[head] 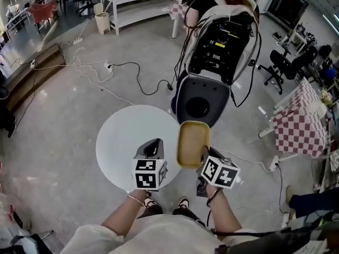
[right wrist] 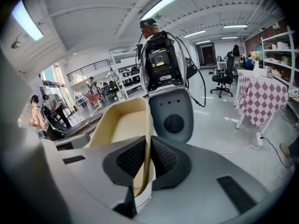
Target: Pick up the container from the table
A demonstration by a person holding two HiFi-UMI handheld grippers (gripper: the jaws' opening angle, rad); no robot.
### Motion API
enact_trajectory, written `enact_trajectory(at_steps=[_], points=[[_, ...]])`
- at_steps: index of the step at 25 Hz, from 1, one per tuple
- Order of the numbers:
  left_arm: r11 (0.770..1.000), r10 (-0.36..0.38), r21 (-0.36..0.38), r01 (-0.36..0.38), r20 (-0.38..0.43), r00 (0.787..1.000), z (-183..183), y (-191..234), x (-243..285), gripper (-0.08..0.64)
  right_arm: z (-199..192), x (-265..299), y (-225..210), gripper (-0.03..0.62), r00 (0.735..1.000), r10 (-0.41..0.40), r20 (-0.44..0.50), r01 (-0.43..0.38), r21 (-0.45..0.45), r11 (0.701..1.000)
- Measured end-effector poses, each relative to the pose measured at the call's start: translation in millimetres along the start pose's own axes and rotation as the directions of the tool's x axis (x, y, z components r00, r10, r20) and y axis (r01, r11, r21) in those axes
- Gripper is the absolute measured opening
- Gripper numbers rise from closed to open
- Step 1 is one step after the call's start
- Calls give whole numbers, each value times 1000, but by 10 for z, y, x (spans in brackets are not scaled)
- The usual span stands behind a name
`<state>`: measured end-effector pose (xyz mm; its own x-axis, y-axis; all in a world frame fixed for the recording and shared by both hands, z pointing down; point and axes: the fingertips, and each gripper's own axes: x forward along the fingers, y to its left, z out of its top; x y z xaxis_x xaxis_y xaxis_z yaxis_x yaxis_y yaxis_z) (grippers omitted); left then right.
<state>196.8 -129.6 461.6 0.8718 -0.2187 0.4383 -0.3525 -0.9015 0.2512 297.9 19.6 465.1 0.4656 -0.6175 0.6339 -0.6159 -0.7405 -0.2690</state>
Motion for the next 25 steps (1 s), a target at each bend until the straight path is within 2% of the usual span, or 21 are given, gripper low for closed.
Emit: enact_trajectory(at_steps=[8, 13, 17, 25], points=[[995, -70, 68, 72, -41, 997, 85, -438, 175, 8, 98, -156, -456, 41, 998, -56, 26, 53, 95, 994], [986, -115, 120, 119, -41, 992, 135, -862, 335, 8, 150, -316, -854, 41, 994, -94, 59, 85, 140, 986], [980, -142, 135, 146, -39, 989, 85, -1239, 461, 8, 119, -486, -1226, 41, 989, -135, 68, 122, 163, 979], [976, -166, 137, 170, -40, 985, -4, -1699, 537, 8, 68, -688, -1614, 41, 988, -136, 73, 121, 176, 977]])
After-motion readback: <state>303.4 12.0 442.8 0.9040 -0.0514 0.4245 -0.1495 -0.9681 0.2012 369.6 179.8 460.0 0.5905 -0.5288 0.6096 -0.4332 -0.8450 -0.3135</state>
